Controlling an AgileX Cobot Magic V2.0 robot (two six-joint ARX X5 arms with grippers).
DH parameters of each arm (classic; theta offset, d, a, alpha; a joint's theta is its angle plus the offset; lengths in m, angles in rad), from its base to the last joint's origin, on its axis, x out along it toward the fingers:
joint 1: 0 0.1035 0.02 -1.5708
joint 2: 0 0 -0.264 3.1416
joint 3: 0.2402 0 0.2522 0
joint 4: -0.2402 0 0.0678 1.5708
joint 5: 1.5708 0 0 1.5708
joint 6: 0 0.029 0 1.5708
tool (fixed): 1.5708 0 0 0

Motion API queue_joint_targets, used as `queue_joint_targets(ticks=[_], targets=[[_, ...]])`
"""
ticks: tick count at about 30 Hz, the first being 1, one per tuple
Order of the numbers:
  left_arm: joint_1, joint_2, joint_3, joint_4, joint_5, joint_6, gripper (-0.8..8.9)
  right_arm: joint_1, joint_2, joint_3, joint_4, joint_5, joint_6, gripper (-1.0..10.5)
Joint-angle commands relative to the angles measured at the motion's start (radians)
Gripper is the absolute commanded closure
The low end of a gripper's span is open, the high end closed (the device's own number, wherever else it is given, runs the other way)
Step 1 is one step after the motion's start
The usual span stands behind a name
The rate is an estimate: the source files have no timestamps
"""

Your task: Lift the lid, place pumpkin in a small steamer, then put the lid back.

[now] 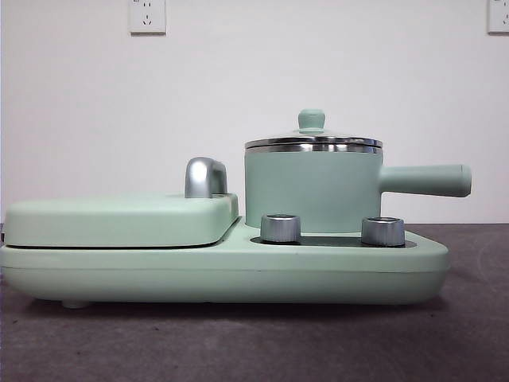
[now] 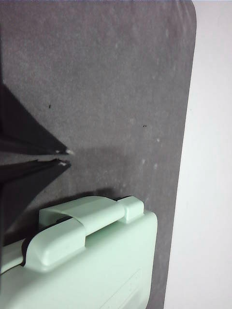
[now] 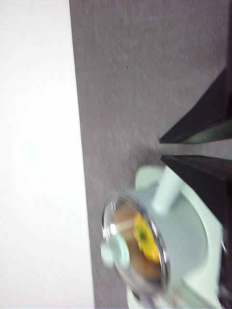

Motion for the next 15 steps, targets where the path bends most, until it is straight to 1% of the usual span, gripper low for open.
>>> queue_joint_targets(ticks=[1,5,11,15], targets=[[0.000,-0.002,-0.019,-0.008,-0.002,0.014,7.94,-0.039,-0.024,-0.093,0.097,0.004,-0.041,9.1],[0.000,-0.002,-0.019,-0.008,-0.002,0.014,7.94,-0.082,-0.044,-0.218,0.171,-0.003,-0.105,9.3],[0.000,-0.002,-0.019,-0.008,-0.002,0.014,7.94,-0.102,-0.078,-0.357,0.302,0.021,-0.113,9.3],[0.000,-0.002,-0.019,-0.008,-0.002,0.014,7.94,-0.105,-0.099,-0.412,0.313,0.061,-0.113,9.3]])
